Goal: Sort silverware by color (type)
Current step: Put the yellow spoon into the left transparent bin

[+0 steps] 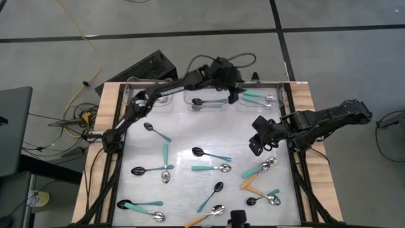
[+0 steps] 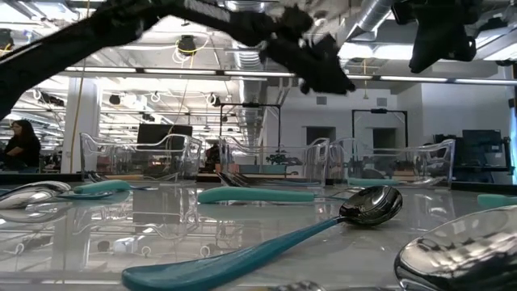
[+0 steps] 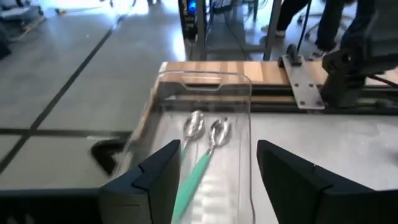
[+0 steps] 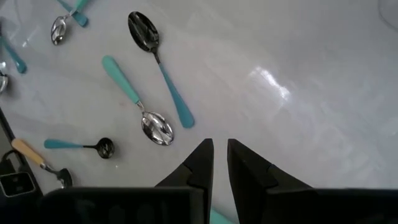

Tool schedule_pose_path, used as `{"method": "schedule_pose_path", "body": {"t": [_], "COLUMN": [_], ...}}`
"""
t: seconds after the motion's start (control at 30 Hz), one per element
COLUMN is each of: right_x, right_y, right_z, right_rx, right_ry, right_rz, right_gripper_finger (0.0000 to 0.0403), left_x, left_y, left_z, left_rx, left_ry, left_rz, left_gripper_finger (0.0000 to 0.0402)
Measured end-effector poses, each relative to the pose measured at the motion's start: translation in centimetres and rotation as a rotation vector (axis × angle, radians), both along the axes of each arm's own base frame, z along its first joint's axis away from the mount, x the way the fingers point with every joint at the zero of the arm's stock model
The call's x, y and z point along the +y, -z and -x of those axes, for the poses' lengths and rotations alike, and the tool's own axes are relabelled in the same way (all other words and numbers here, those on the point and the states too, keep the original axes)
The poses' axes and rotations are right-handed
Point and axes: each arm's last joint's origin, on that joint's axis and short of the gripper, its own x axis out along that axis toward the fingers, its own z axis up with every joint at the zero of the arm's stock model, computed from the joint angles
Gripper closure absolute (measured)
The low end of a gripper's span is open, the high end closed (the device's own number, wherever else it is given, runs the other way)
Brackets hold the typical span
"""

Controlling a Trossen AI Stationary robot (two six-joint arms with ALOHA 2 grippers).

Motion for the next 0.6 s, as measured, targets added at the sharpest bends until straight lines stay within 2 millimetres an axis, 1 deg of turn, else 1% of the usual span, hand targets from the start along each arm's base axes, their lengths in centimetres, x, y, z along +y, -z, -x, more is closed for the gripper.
{"method": "schedule_pose_path", "body": {"t": [0.13,0.23,0.33,0.43,0.53,0.6], "right_x": [0.0,0.1,0.4,1.0,1.8,2.6], "right_y": [0.0,-0.1,-0.1,0.0,0.3,0.6], "right_z": [-0.1,-0.3,-0.7,-1.0,-1.1,-1.3], "right_rx": [-0.001,-0.014,-0.028,-0.029,-0.016,-0.010], "right_ry": [-0.055,-0.113,-0.231,-0.392,-0.553,-0.655], "right_rz": [0.032,0.066,0.075,0.037,-0.025,-0.060], "right_gripper_finger": [0.0332,0.0332,0.0332,0.0332,0.0332,0.0332], "left_x": [-0.8,-1.9,-3.6,-5.6,-7.8,-9.2], "left_y": [-4.4,-7.7,-10.4,-12.1,-13.1,-13.8], "left_z": [3.2,6.3,9.7,13.1,16.3,18.1], "left_rx": [0.058,0.121,0.208,0.335,0.478,0.550], "left_ry": [-0.017,-0.067,-0.096,-0.110,-0.104,-0.101], "left_rz": [0.001,0.026,0.071,0.131,0.181,0.198], "left_gripper_finger": [0.0205,0.0205,0.0205,0.0205,0.0205,0.0205]}}
